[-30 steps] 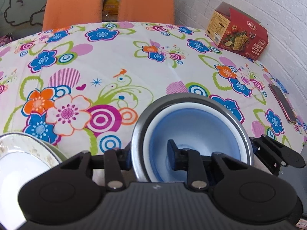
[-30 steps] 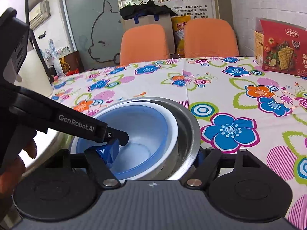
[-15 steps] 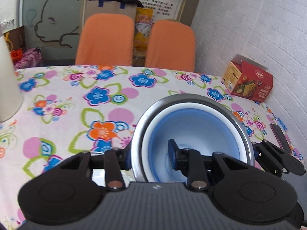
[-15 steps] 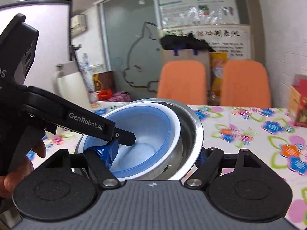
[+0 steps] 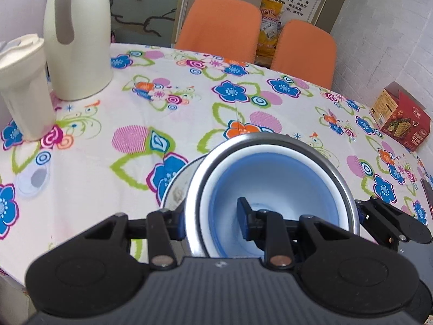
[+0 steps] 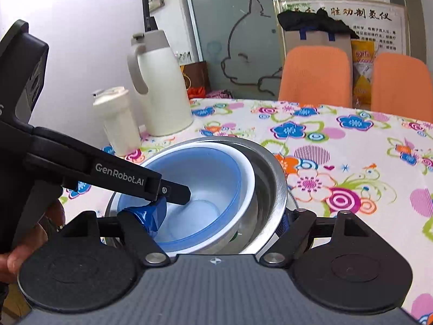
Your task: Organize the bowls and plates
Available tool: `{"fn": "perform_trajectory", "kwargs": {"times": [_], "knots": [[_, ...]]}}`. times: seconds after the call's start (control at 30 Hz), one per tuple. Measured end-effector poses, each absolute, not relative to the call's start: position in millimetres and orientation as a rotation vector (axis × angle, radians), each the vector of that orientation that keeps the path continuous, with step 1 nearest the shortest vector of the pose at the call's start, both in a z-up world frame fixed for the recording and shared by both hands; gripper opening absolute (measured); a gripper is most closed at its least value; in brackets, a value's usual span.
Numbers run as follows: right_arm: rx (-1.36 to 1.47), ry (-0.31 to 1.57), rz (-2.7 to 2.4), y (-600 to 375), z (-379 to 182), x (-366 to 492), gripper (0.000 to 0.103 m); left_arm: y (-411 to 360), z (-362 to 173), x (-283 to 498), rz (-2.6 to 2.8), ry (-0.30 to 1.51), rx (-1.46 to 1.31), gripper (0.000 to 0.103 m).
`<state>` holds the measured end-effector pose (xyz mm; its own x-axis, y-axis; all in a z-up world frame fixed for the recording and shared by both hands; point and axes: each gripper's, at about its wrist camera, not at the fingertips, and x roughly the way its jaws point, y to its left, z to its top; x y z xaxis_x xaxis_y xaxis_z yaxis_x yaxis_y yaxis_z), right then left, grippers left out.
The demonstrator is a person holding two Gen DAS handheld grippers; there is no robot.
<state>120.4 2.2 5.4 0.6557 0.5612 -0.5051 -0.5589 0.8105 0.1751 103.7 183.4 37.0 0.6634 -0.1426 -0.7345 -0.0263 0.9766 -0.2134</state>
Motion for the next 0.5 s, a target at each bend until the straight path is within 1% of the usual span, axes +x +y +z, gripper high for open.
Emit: {"fn": "perform_trajectory", "kwargs": {"times": [0.2, 0.5], "knots": [[0.018, 0.619, 0.625, 7, -9, 128, 0.066, 185, 22, 110, -0.061, 0.865, -0.208, 0.028], [0.022, 0.646, 0.630, 9, -18, 131, 0.067, 181, 15, 114, -0.049, 0.850, -0.183, 0.028]]}}
